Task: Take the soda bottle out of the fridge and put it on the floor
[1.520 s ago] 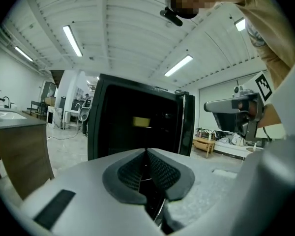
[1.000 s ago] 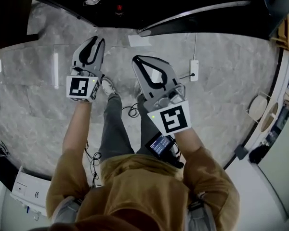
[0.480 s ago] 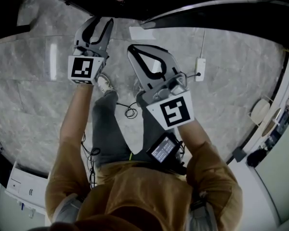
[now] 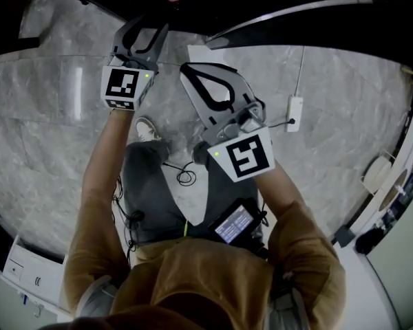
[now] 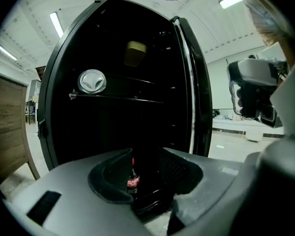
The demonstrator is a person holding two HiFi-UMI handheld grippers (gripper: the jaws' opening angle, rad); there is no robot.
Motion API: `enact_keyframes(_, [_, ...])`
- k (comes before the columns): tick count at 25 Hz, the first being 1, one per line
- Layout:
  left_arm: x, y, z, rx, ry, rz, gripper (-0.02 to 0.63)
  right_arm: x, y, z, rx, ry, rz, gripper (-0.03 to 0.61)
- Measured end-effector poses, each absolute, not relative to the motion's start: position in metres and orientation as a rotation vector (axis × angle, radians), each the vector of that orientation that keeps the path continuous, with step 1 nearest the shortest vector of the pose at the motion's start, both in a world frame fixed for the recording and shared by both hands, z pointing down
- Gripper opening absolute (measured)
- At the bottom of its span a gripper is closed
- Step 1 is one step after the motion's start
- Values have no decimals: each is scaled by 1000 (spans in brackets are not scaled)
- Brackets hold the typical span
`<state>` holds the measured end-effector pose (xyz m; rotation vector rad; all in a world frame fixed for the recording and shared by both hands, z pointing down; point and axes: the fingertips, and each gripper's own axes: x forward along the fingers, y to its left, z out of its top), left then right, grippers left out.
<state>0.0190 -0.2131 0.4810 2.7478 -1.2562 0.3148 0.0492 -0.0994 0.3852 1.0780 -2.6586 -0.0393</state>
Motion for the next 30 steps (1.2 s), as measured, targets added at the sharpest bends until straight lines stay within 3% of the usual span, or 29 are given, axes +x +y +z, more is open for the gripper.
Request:
enact_keyframes(15, [28,-262,585,2823,-1239,378,203,40,-127,502,1003,-2701,-159,0])
enact_keyframes(30, [55,-314,627,2904,-1208,311,298,44,-146,557,1003,-2723,-420,0])
